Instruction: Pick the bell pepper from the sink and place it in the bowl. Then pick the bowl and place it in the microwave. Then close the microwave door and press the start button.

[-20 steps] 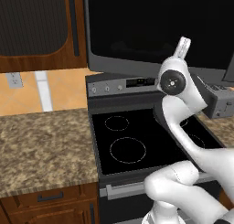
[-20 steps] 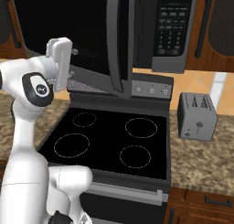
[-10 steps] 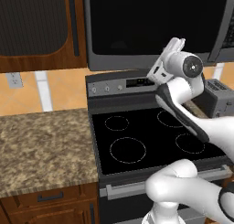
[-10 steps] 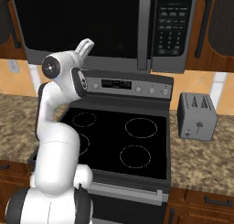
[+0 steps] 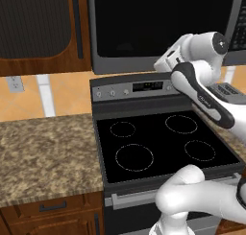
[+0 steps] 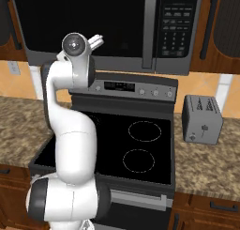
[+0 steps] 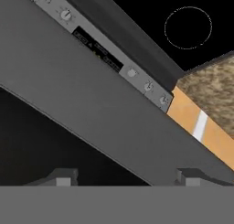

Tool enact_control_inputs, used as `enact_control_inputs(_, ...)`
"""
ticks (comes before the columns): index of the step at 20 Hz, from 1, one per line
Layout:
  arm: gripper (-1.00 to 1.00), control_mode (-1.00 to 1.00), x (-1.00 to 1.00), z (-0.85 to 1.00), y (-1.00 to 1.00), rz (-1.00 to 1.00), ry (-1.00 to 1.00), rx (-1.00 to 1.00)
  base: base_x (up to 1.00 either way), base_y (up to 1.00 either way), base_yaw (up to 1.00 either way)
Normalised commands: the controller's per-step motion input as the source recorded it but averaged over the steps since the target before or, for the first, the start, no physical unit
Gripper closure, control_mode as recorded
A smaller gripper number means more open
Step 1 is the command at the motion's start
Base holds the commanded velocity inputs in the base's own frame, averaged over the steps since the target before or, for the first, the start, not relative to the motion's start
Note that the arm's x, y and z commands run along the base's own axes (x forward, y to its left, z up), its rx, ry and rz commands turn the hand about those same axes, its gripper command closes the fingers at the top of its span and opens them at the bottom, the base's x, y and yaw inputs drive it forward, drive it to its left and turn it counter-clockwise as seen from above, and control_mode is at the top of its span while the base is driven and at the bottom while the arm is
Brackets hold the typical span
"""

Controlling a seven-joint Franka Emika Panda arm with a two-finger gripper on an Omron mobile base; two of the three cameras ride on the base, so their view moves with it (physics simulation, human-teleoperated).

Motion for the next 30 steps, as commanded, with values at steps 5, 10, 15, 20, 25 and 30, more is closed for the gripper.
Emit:
enact_control_inputs(5,-1.00,-1.00,-0.91,0.13,-0.24,0.13,-0.02,0.03,0.00,0.00,0.00)
enact_control_inputs(10,-1.00,-1.00,-1.00,0.39,-0.77,0.02,0.00,0.10,0.00,0.00,0.00)
enact_control_inputs(15,-1.00,-1.00,-0.92,0.06,-0.99,-0.05,0.00,0.21,0.00,0.00,0.00)
enact_control_inputs(20,-1.00,-1.00,-0.38,-0.03,-0.67,-0.14,-0.01,0.15,0.00,0.00,0.00)
enact_control_inputs(25,-1.00,-1.00,0.03,-0.02,-0.12,-0.03,0.00,0.01,0.00,0.00,0.00)
enact_control_inputs(30,-1.00,-1.00,0.00,0.00,-0.63,-0.13,0.00,0.06,0.00,0.00,0.00)
